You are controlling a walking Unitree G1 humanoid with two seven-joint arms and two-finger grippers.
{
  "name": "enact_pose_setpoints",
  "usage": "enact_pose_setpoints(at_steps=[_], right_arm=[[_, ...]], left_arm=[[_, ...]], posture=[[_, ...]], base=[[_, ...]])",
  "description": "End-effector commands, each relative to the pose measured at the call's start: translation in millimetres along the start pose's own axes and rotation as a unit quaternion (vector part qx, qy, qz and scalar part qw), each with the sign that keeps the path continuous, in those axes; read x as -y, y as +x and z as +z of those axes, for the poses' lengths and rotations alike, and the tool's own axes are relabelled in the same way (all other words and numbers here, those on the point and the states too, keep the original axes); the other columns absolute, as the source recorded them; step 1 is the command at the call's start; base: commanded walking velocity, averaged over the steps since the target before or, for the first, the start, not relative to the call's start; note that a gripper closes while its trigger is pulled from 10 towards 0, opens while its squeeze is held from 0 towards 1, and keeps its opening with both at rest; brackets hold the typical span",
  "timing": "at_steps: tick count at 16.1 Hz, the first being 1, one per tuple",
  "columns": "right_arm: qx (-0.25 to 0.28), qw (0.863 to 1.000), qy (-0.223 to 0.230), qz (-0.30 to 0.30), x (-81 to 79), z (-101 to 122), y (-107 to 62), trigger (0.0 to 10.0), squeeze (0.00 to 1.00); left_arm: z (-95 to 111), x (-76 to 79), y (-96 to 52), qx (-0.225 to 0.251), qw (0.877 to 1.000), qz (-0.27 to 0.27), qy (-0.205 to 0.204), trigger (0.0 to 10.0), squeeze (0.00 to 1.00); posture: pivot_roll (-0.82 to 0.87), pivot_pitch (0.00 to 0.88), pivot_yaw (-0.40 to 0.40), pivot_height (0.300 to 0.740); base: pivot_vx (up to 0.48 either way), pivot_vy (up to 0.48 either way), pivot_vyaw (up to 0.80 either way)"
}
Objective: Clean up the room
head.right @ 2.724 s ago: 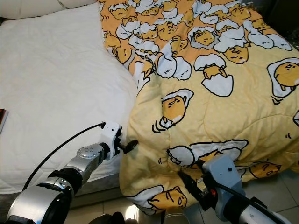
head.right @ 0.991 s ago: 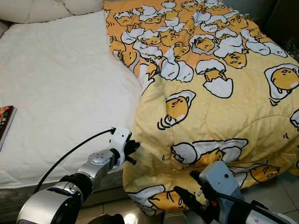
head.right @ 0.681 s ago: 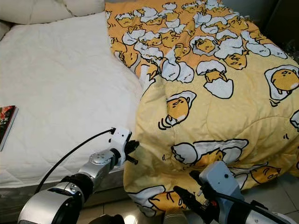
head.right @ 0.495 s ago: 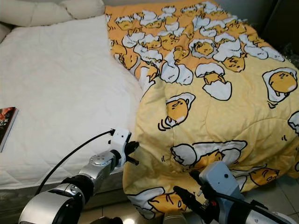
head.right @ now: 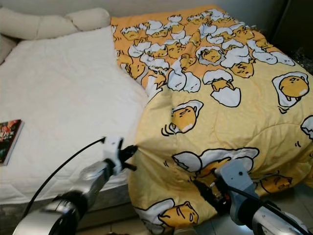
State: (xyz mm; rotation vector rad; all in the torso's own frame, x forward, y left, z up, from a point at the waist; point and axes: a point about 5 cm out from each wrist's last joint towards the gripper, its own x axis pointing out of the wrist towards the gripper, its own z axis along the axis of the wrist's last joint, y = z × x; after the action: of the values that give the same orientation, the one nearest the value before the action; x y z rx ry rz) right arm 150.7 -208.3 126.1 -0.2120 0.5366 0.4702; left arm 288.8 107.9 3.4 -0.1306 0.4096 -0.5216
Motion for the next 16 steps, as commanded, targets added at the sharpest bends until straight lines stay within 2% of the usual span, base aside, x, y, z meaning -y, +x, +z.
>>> enact_pose_setpoints(at_steps=[1,2,3,4,5,6,7,8,9,10,13,16], right_arm=[[0.009,1.000,-0.002,0.001,-0.2,1,3.2,10.0,0.00],[0.013,1.000,-0.003,0.010,-1.9,1,7.9,10.0,0.00],[0.020,0.999,-0.005,0.033,-6.4,3,12.3,10.0,0.00],[0.028,0.998,-0.011,0.058,-11.0,7,16.1,10.0,0.00],[0.033,0.996,-0.016,0.078,-13.0,9,18.2,10.0,0.00],[0.033,0.996,-0.018,0.084,-13.2,10,18.5,10.0,0.00],[0.032,0.995,-0.024,0.094,-13.0,9,19.1,10.0,0.00],[0.031,0.994,-0.026,0.098,-11.9,9,19.7,10.0,0.00],[0.030,0.994,-0.028,0.101,-11.5,9,20.1,10.0,0.00],[0.026,0.993,-0.033,0.106,-10.2,8,21.5,10.0,0.00],[0.027,0.993,-0.038,0.109,-9.6,8,24.7,10.0,0.00],[0.032,0.993,-0.039,0.108,-7.2,8,26.5,10.0,0.00]], left_arm=[[4,-9.5,-6.3,0.019,1.000,0.003,0.012,0.0,0.00],[-3,-8.6,-13.5,0.013,0.999,-0.020,0.028,0.0,0.00],[-14,-4.8,-22.1,-0.008,0.996,-0.054,0.067,0.0,0.00],[-28,-4.1,-31.7,-0.043,0.992,-0.065,0.096,0.0,0.00],[-43,-7.4,-42.2,-0.091,0.986,-0.053,0.128,0.0,0.00],[-50,-9.6,-47.5,-0.116,0.981,-0.048,0.146,0.0,0.00],[-63,-13.6,-61.1,-0.157,0.970,-0.046,0.183,0.0,0.00],[-72,-16.2,-73.5,-0.186,0.965,-0.040,0.178,0.0,0.00],[-76,-16.0,-79.5,-0.202,0.964,-0.040,0.171,0.0,0.00],[-85,-13.6,-91.2,-0.240,0.955,-0.058,0.165,0.0,0.00],[-83,-16.8,-94.1,-0.238,0.952,-0.051,0.185,0.0,0.00],[-71,-25.6,-95.5,-0.246,0.943,-0.036,0.220,0.0,0.00]], posture=[[-0.39,0.000,0.140,0.740],[-0.37,0.000,0.145,0.740],[-0.35,0.000,0.144,0.740],[-0.34,0.000,0.136,0.740],[-0.33,0.000,0.131,0.740],[-0.33,0.000,0.124,0.740],[-0.32,0.000,0.120,0.740],[-0.32,0.000,0.115,0.740],[-0.31,0.000,0.112,0.740],[-0.31,0.000,0.108,0.740],[-0.31,0.000,0.109,0.740],[-0.31,0.000,0.116,0.740]], base=[[0.000,0.000,0.00],[0.000,0.000,0.00],[0.000,0.000,0.00],[0.000,0.000,0.00],[0.000,0.000,0.00],[0.000,0.000,0.00],[0.000,0.000,0.00],[0.000,0.000,0.00],[0.000,0.000,0.00],[0.000,0.000,0.00],[0.000,0.000,0.00],[0.000,0.000,0.00]])
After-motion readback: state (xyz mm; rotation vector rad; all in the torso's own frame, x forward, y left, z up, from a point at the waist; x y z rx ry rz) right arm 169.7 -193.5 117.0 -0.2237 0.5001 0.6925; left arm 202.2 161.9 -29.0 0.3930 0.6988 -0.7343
